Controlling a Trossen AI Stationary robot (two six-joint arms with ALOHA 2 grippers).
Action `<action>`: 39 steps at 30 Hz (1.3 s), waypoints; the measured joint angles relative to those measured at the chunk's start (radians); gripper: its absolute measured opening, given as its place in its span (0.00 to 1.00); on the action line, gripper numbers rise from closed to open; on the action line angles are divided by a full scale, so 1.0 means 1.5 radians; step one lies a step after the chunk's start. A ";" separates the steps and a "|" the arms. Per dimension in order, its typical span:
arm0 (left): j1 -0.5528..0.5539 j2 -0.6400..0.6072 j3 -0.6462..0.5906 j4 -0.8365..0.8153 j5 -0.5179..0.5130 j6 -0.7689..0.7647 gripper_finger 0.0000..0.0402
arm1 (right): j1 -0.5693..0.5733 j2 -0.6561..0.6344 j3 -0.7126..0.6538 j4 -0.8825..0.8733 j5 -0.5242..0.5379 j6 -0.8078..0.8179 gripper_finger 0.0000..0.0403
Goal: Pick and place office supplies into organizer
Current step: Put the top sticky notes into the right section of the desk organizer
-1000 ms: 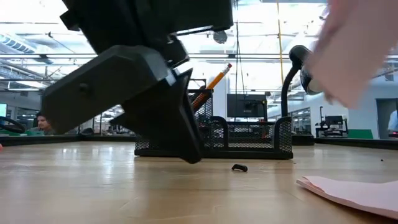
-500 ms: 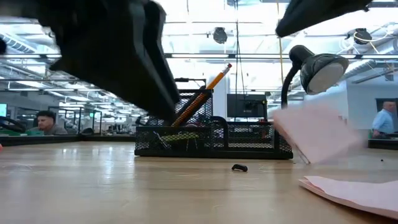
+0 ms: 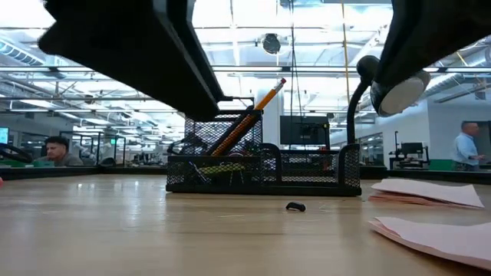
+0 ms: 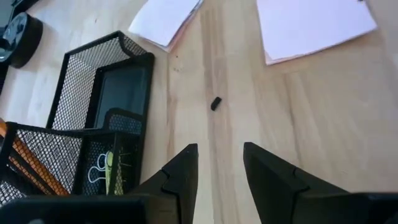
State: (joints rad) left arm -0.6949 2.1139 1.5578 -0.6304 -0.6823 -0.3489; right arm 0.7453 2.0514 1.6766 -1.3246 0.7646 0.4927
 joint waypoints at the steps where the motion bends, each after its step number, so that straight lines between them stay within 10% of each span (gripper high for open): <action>1: 0.002 0.000 0.000 0.001 0.000 0.000 0.34 | 0.001 0.000 0.000 -0.004 -0.007 0.011 0.09; 17: 0.029 0.000 0.000 0.075 0.084 0.011 0.34 | 0.015 -0.001 -0.020 0.000 -0.118 0.009 0.58; 39: 0.035 0.070 0.000 0.372 0.201 0.092 0.34 | 0.112 0.000 -0.153 0.319 -0.124 -0.127 0.56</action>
State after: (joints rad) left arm -0.6426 2.2196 1.5578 -0.0722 -0.3801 -0.2102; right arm 0.9129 2.0514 1.4478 -0.8460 0.5780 0.3026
